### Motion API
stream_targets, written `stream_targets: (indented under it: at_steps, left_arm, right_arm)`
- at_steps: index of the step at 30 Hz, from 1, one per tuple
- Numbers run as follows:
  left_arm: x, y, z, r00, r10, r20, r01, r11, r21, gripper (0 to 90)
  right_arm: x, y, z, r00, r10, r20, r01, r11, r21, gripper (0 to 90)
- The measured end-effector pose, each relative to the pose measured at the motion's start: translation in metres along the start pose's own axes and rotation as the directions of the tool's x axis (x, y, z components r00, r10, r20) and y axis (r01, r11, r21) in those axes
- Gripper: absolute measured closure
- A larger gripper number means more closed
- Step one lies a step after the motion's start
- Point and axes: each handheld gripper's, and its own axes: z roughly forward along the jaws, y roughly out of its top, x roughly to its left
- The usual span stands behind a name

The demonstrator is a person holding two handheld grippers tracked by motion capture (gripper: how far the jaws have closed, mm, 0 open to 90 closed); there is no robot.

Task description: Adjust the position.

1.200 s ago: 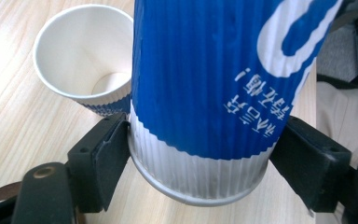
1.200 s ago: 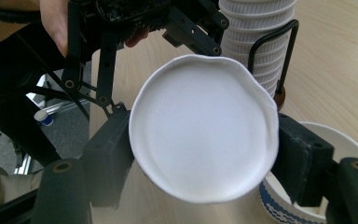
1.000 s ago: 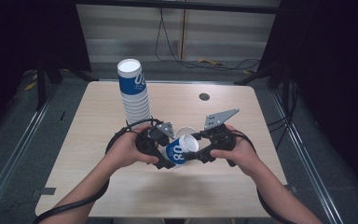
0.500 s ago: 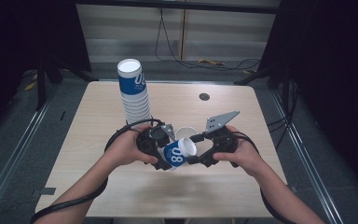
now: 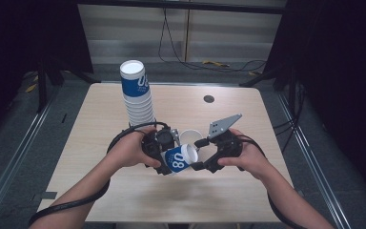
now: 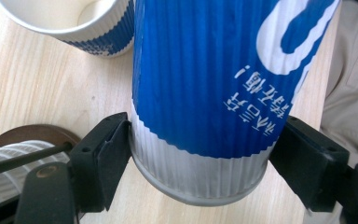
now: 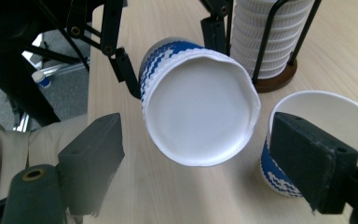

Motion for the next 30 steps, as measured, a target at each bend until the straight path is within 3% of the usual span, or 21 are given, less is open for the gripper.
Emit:
stream_targets:
  at_steps: [4,14,22,30]
  left_arm:
    - [0.0,0.002,0.0,1.0,-0.007,-0.001,0.007,0.9999,0.015,22.6]
    - [-0.001,0.005,0.002,0.9998,0.018,-0.009,-0.017,0.9983,0.056,22.5]
    - [-0.004,0.008,0.004,0.9997,0.024,-0.009,-0.023,0.9968,0.076,22.5]
    - [-0.005,0.01,0.007,0.9992,0.04,-0.005,-0.04,0.9947,0.094,22.5]
  right_arm:
    - [0.0,0.0,0.002,0.9999,-0.01,-0.003,0.01,1.0,0.02,16.7]
    - [0.001,0.001,0.005,0.9994,-0.034,0.003,0.033,0.996,0.086,16.8]
    - [0.003,0.008,0.009,0.9975,-0.071,0.009,0.068,0.983,0.173,17.5]
    - [0.004,0.014,0.013,0.9959,-0.09,0.004,0.087,0.973,0.214,17.4]
